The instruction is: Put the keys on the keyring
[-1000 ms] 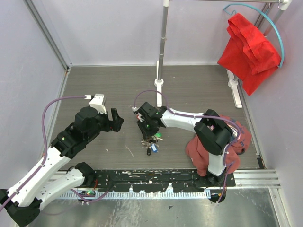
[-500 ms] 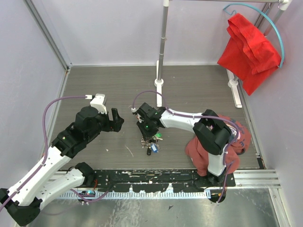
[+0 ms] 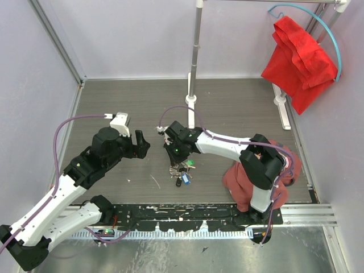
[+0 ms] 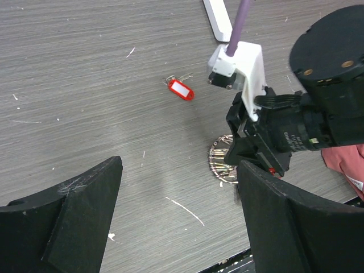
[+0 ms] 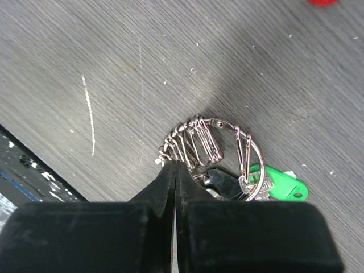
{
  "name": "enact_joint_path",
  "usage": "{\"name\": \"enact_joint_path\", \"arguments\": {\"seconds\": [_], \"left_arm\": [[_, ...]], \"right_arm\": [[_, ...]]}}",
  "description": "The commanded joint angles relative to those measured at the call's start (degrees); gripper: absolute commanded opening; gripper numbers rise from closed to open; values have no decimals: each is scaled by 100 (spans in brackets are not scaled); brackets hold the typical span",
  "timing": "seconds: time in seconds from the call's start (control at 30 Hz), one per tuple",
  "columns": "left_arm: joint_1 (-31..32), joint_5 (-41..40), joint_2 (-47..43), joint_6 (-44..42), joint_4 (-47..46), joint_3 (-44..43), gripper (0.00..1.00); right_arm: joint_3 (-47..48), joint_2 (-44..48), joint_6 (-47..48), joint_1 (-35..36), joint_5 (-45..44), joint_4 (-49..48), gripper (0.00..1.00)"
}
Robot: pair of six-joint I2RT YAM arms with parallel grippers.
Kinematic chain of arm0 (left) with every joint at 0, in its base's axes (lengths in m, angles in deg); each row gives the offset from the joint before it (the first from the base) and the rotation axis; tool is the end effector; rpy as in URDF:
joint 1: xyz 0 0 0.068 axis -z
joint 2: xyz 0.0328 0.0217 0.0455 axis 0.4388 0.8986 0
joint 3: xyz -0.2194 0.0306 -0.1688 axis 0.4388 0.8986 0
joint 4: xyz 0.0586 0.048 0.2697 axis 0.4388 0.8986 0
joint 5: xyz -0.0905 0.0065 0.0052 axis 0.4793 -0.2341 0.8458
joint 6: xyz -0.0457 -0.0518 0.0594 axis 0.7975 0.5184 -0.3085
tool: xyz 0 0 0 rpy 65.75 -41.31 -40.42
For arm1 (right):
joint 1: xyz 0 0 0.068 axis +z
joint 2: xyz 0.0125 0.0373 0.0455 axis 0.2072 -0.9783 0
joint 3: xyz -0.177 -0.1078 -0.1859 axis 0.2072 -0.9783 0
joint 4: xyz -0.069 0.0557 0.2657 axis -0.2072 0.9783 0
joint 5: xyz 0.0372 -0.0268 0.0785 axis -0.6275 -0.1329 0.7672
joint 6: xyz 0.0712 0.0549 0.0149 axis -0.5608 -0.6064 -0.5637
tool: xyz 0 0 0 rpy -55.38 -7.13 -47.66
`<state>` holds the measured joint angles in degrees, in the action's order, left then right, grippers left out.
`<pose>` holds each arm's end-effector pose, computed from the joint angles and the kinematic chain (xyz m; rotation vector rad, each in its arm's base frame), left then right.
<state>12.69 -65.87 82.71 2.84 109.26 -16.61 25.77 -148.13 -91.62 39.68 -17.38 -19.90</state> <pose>0.1830 -0.1262 0.3100 0.1851 2.0653 -0.4549 0.2441 0.3337 0.1428 -0.9442 2.6198 0.5985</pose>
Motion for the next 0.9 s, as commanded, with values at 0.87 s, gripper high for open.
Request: {"name": "enact_joint_path", "arguments": {"seconds": [0.87], "left_arm": [[-23,63,-35,-38,-188,90,88]], "right_arm": [[31,-30,-40,31,-318,160,29]]}}
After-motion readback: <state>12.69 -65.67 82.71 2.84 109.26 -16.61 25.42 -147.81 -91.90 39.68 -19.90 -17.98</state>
